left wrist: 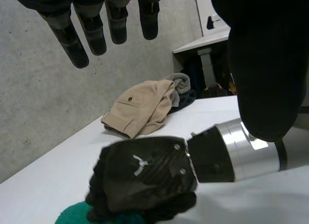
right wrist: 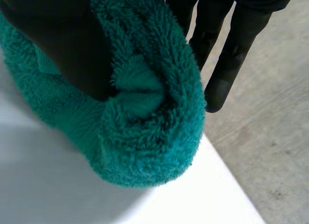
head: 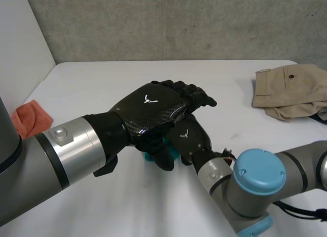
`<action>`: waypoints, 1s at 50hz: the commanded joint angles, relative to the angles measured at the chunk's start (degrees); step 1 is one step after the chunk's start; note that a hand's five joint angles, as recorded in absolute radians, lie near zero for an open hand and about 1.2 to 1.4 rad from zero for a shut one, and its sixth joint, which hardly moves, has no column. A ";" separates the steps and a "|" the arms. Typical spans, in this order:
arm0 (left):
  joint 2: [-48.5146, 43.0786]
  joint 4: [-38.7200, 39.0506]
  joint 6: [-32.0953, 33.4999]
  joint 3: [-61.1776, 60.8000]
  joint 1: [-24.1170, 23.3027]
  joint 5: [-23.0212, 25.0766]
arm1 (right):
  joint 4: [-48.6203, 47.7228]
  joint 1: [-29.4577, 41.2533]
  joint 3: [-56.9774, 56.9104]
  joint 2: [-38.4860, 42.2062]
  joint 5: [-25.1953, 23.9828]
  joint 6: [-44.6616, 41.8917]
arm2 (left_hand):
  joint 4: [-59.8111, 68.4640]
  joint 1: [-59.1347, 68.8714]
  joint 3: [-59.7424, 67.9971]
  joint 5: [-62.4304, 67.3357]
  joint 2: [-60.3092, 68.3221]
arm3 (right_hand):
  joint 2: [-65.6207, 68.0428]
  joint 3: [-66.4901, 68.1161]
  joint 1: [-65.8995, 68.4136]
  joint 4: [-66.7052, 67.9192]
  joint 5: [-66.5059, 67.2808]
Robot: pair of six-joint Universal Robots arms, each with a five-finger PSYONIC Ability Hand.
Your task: Fold the laundry.
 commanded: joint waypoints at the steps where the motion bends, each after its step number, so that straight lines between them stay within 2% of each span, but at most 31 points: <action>1: 0.42 0.08 0.07 0.38 0.84 -0.01 | -0.48 -0.99 -4.50 -1.02 0.16 3.60 | -1.87 -2.11 -2.20 -3.09 -2.03 | 14.46 13.68 21.37 12.42 16.79; 8: 1.73 0.43 -0.11 2.48 1.37 -0.18 | 0.48 -5.46 -11.97 -2.86 1.57 6.59 | -1.87 -2.11 -2.20 -3.09 -2.03 | 14.46 13.68 21.37 12.42 16.79; 12: 2.35 0.87 -0.90 4.42 1.37 -0.71 | 0.57 -10.91 -17.07 -5.50 2.54 8.34 | -1.87 -2.11 -2.20 -3.09 -2.03 | 14.46 13.68 21.37 12.42 16.79; 18: 2.35 1.84 -3.18 6.97 1.19 -2.64 | 0.48 -24.17 -26.82 -6.73 2.36 15.02 | -1.87 -2.11 -2.20 -3.09 -2.03 | 14.46 13.68 21.37 12.42 16.79; 22: 2.09 1.93 -3.98 7.58 0.84 -3.35 | 0.49 -32.70 -34.03 -3.14 1.14 19.77 | -1.87 -2.11 -2.20 -3.09 -2.03 | 14.46 13.68 21.37 12.42 16.79; 28: 1.47 2.37 -4.07 6.88 -0.21 -3.52 | 0.92 -42.73 -42.03 6.17 -4.66 22.06 | -1.87 -2.11 -2.20 -3.09 -2.03 | 14.46 13.68 21.37 12.42 16.79; 37: -0.20 4.65 -3.98 4.07 -1.79 -3.79 | -0.83 -53.10 -44.15 22.70 -21.01 21.71 | -1.87 -2.11 -2.20 -3.09 -2.03 | 14.46 13.68 21.37 12.42 16.79; 40: -0.81 5.44 -3.98 3.37 -1.88 -4.05 | -1.27 -54.51 -43.10 25.52 -23.30 19.61 | -1.87 -2.11 -2.20 -3.09 -2.03 | 14.46 13.68 21.37 12.42 16.79; 42: -0.99 5.70 -3.98 3.19 -1.88 -4.14 | -1.01 -55.30 -42.57 25.79 -23.04 18.64 | -1.87 -2.11 -2.20 -3.09 -2.03 | 14.28 13.49 21.18 12.23 16.60; 43: -1.08 5.79 -3.98 3.19 -1.88 -4.23 | -0.84 -55.74 -42.30 25.70 -22.87 18.20 | -1.87 -2.11 -2.20 -3.09 -2.03 | -4.88 -5.66 2.03 -6.92 -2.55; 44: -1.25 5.88 -3.80 3.19 -1.97 -4.23 | -0.14 -56.09 -41.69 25.35 -22.17 17.50 | -1.87 -2.11 -2.20 -3.09 -2.03 | -54.03 -54.82 -47.12 -56.07 -51.70; 50: -1.34 5.88 -3.80 3.89 -1.97 -4.31 | 2.51 -56.01 -38.26 19.29 -19.09 17.84 | -1.87 -2.11 -2.20 -3.09 -2.03 | -55.54 -56.32 -48.63 -57.58 -53.21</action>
